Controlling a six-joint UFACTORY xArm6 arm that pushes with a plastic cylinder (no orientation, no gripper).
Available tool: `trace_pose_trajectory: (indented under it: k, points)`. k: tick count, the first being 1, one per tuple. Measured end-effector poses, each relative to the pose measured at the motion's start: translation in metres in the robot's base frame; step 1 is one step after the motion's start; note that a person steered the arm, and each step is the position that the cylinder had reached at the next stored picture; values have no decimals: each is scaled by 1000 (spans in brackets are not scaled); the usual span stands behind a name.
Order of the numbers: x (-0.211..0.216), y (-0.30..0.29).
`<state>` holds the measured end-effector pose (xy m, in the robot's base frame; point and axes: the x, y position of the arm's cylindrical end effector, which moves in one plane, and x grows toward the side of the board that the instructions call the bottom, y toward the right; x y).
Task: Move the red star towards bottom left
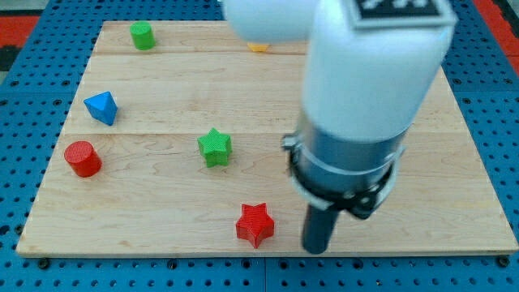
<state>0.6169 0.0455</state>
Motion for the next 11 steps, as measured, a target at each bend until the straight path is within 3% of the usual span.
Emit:
trace_pose_trajectory:
  k: [1, 2, 3, 4, 6, 8, 9, 11]
  points:
    - [-8, -60]
    - [-12, -27]
    - [-47, -4]
    - [-49, -26]
    - [-35, -112]
    - [-34, -264]
    - [-38, -255]
    - [-5, -348]
